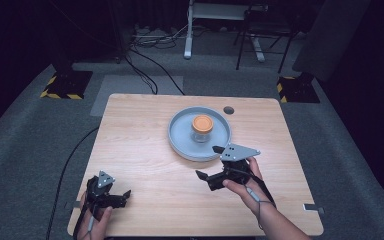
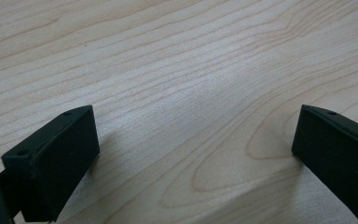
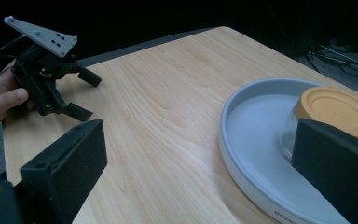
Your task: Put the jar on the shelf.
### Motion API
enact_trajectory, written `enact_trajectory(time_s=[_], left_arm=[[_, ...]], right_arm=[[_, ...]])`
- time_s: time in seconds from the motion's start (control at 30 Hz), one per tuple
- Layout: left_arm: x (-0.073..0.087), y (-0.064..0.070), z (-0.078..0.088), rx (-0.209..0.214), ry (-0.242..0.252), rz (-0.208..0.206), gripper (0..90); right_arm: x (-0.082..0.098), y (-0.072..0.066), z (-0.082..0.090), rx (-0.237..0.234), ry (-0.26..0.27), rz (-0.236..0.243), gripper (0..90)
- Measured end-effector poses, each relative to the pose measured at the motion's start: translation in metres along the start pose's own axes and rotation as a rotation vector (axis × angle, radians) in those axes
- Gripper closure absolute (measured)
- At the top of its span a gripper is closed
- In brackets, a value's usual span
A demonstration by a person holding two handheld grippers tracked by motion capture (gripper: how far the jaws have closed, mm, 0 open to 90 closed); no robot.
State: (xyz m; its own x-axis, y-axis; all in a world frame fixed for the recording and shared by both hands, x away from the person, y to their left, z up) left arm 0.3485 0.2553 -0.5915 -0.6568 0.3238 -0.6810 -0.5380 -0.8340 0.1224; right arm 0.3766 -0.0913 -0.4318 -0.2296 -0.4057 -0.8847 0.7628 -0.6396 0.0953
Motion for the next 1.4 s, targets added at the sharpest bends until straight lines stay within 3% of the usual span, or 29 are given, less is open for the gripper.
enact_trajectory(time_s=[0.73,1.4], left_arm=[[0.0,0.0,0.0,0.0,0.0,0.0,0.4],[0.0,0.0,0.0,0.0,0.0,0.0,0.4]], right_arm=[[0.018,-0.023,0.013,-0.038,0.007,0.002,3.2],[0.04,-0.031,0.022,-0.055,-0.002,-0.017,3.2]])
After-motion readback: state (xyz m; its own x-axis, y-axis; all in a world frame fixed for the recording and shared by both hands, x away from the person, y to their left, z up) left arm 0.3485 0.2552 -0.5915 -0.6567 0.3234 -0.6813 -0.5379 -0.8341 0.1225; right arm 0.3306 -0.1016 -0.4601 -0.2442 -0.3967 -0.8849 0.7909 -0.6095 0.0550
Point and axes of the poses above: each handheld gripper's, and its own axes: z roughly backward along the jaws, x roughly out of its underside, y roughly to its right, the point moved 6 cm from there along -z, roughly forward along the jaws, and after that the axes turned 9 degrees about x, right-handed, at the moved point
